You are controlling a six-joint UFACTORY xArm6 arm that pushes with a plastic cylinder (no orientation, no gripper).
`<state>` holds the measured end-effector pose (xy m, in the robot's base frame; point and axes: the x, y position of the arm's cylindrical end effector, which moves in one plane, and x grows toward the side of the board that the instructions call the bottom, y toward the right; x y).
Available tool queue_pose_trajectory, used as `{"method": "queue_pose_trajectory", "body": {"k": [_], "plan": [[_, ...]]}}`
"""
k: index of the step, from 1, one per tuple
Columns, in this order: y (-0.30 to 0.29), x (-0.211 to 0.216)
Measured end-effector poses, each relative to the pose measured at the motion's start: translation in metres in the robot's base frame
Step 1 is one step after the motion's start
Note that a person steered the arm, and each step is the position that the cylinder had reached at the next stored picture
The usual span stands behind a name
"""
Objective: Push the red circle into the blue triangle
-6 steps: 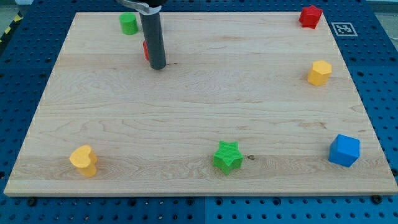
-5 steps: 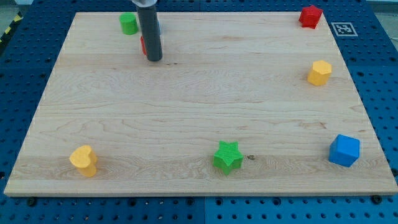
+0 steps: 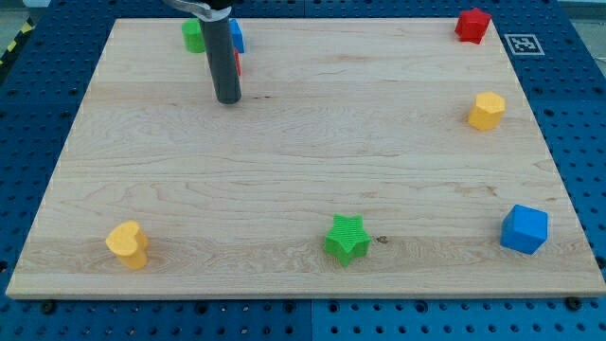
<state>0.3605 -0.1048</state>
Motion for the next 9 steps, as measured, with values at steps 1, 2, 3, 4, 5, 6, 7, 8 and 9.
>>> {"method": "queue_pose_trajectory", "body": {"k": [1, 2, 3, 4, 5, 6, 7, 8, 9], "plan": [[0.001, 0.000], [0.011, -0.009], [0.018, -0.031], [0.017, -0.034], [0.003, -0.012], [-0.024, -0.024], [-0.028, -0.047], [-0.028, -0.047], [-0.028, -0.053]]}}
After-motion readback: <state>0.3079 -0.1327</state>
